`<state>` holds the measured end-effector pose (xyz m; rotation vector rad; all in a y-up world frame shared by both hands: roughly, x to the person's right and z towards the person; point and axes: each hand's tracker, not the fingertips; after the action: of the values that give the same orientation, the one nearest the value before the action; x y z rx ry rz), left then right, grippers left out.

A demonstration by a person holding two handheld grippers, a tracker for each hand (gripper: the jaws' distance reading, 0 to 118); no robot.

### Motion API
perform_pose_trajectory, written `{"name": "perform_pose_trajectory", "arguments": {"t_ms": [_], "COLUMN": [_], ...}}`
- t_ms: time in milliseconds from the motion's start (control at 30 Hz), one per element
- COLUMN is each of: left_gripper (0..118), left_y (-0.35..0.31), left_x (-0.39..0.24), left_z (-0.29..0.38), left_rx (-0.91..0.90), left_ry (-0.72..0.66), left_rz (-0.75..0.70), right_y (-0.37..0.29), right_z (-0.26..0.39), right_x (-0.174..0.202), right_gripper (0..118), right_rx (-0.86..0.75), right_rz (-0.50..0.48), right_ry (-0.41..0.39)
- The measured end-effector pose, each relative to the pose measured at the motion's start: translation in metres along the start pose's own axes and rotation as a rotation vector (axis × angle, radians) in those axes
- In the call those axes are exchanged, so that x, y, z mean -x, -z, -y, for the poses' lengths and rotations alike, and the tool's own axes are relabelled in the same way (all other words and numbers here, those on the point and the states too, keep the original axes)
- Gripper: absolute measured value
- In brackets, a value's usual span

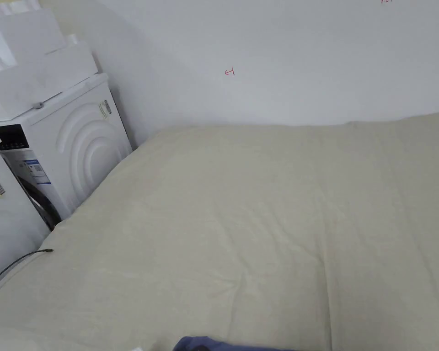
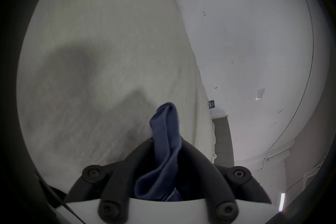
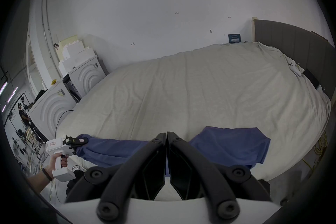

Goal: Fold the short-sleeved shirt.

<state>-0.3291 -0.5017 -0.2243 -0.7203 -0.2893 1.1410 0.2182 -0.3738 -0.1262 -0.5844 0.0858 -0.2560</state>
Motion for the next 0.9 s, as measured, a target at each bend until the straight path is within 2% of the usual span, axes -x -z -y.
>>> {"name": "perform_pose_trajectory", "arguments": {"t_ms": [133,200,267,400,567,800,867,900], "left_gripper": [9,9,9,8,9,9,21,36], "left_y": [-0.018,-0.021,-0.027,-0.013,0.052,0.15,0.166,0.173], "left_x": [-0.002,0.017,-0.002,-0.073,-0.112,-0.115,-0.114,-0.111], "left_z": [-0.031,-0.055,-0.053,-0.009,0.064,0.148,0.159,0.161], "left_rx": [-0.039,-0.064,-0.055,-0.015,0.06,0.204,0.224,0.222], "left_ry": [0.074,0.105,0.16,0.267,0.405,0.48,0.52,0.527], "left_rz": [-0.075,-0.142,-0.098,-0.063,-0.076,-0.19,-0.24,-0.297], "right_y": [-0.003,-0.003,-0.003,0.0,-0.004,-0.02,-0.022,-0.023], "right_z": [0.002,0.004,0.007,0.012,0.015,0.027,0.034,0.038], "right_x": [-0.007,-0.011,-0.015,-0.02,-0.024,-0.036,-0.045,-0.051], "right_gripper": [1,1,1,1,1,1,1,1], "right_rx": [-0.001,-0.003,-0.004,0.005,0.004,0.001,0.002,0.004], "right_rz": [0.008,0.01,0.011,0.009,0.006,0.042,0.063,0.072], "right_ry": [0.02,0.03,0.052,0.102,0.115,0.09,0.097,0.102]}}
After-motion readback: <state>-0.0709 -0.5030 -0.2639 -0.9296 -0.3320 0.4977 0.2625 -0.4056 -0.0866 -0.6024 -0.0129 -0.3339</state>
